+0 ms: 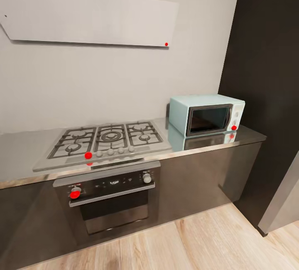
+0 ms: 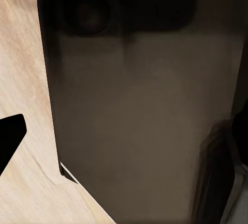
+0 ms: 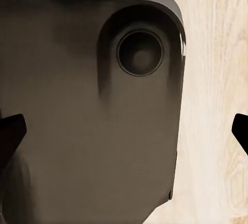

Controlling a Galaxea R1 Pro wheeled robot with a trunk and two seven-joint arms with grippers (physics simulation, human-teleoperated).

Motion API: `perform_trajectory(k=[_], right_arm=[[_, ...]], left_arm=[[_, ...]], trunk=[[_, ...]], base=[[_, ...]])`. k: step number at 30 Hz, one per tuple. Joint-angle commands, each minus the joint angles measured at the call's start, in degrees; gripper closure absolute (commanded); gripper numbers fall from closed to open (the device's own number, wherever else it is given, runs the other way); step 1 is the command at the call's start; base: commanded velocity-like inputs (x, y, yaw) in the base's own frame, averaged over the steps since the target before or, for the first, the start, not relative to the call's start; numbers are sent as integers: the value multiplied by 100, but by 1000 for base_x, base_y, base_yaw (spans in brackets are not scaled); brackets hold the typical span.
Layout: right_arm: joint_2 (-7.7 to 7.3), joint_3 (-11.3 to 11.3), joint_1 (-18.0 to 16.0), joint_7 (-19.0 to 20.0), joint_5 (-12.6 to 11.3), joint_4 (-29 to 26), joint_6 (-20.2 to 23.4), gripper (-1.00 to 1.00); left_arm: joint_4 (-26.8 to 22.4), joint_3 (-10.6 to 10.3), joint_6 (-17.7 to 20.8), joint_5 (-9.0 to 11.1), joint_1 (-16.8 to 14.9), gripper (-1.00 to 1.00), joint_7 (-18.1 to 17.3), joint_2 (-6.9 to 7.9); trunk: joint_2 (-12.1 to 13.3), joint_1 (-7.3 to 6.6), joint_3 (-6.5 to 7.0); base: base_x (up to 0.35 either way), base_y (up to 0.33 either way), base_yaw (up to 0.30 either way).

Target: Pick up the poster from the kitchen countertop and hang it on one of the wall nails in the kitchen.

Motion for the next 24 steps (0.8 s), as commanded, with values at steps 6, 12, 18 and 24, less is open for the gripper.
perform_trajectory(k=[6, 12, 18, 24], right_arm=[[-61, -11, -101, -12, 8, -81, -71, -100], [-148, -11, -299, -25, 13, -277, -264, -100], [-246, 2, -432, -18, 10, -2997, -612, -100], [-245, 3, -417, -30, 13, -2868, -619, -100]], left_arm=[[-109, -5, -3, -3, 22, -100, -1, 63], [-301, 1, 1, -21, 37, -100, 5, 247], [-3564, 24, -2, -154, 39, -100, 7, 274], [-3567, 36, -2, -172, 39, -100, 7, 382]], trunk=[[-2, 0, -5], [-2, 0, -5], [-2, 0, -5], [-2, 0, -5]], base=[[0, 0, 0], [0, 0, 0], [0, 0, 41], [0, 0, 244]])
